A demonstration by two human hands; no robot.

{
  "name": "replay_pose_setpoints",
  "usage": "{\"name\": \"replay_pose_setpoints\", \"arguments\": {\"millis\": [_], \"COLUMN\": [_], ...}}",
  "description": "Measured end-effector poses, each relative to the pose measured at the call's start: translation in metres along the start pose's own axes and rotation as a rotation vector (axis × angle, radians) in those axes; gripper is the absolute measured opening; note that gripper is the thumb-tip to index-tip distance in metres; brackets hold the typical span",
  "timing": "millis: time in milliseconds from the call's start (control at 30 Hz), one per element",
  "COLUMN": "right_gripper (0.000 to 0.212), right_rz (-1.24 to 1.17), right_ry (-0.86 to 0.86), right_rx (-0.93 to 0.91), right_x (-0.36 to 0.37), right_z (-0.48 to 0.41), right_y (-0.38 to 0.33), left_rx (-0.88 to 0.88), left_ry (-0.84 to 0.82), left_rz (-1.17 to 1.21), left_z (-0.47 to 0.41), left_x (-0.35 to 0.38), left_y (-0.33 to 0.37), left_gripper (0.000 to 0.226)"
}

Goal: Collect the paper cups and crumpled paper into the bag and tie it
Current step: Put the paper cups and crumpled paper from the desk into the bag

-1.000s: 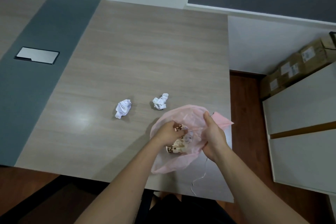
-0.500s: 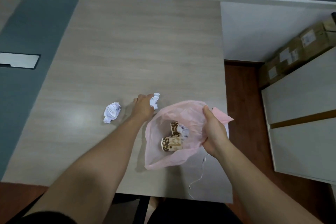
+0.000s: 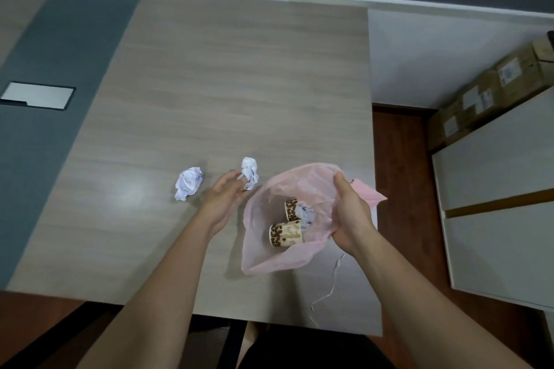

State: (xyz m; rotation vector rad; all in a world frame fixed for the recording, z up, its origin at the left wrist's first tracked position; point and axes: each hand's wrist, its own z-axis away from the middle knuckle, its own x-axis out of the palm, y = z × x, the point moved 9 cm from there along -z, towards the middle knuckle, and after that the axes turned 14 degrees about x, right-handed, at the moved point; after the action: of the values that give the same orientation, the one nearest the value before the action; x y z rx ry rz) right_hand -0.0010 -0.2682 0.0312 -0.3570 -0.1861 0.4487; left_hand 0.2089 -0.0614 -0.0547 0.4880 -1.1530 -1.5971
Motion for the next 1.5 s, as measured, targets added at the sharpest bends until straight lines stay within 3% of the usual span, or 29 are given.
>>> {"name": "replay_pose_setpoints", "arguments": {"millis": [67,200,300,433,533,600,667,733,800,867,933,1000,1067,1267,1367,1500], "right_gripper": [0.049,0.048,0.053,0.068,0.060,0.055,0.050,0.049,0.053,0.054,0.054,0.053,0.053,0.047,0.037,0.031], "right_rz": [-0.003,-0.031,-0.073,-0.088,-0.097,-0.122,-0.145,-0.141,-0.126,-0.116,-0.094,-0.071,-0.037,0.089,0.066,0.125], "right_ry": [0.004,-0.043,-0.079,-0.160,-0.225,-0.251,-0.301,-0.339,-0.375,-0.405,-0.422,-0.430,-0.429,-0.328,-0.236,-0.279], "right_rx": [-0.008,-0.021,-0.037,-0.040,-0.077,-0.108,-0.133,-0.150,-0.163,-0.165,-0.168,-0.182,-0.204,-0.260,-0.260,-0.231], "right_x": [0.008,0.029,0.042,0.054,0.061,0.061,0.066,0.070,0.076,0.079,0.082,0.082,0.081,0.077,0.072,0.098], "right_z": [0.007,0.030,0.050,0.076,0.106,0.123,0.142,0.159,0.172,0.180,0.190,0.195,0.196,0.178,0.158,0.155], "right_y": [0.002,0.010,0.017,0.025,0.024,0.022,0.022,0.026,0.032,0.039,0.045,0.051,0.054,0.065,0.079,0.112], "left_rx": [-0.079,-0.178,-0.143,0.049,0.188,0.403,0.631,0.645,0.417,0.271,0.166,0.142,0.130,0.196,0.282,0.348], "left_ry": [-0.181,-0.443,-0.530,-0.521,-0.400,-0.173,0.090,0.195,0.093,-0.006,-0.023,-0.017,0.024,0.246,0.316,0.411], "left_rz": [0.178,0.078,-0.088,-0.416,-0.532,-0.631,-0.700,-0.774,-0.817,-0.803,-0.757,-0.742,-0.650,-0.254,-0.209,-0.200], "left_z": [0.031,0.081,0.104,0.112,0.111,0.110,0.116,0.121,0.112,0.105,0.105,0.108,0.116,0.182,0.226,0.264], "left_x": [0.018,0.041,0.065,0.073,0.055,0.021,-0.022,-0.051,-0.066,-0.077,-0.089,-0.097,-0.104,-0.135,-0.156,-0.202], "left_y": [0.012,0.018,0.023,0.030,0.053,0.085,0.113,0.121,0.104,0.092,0.084,0.084,0.086,0.136,0.173,0.203], "left_gripper": [0.046,0.047,0.040,0.038,0.035,0.017,0.012,0.048,0.094,0.115,0.100,0.050,0.026,0.022,0.023,0.039]}}
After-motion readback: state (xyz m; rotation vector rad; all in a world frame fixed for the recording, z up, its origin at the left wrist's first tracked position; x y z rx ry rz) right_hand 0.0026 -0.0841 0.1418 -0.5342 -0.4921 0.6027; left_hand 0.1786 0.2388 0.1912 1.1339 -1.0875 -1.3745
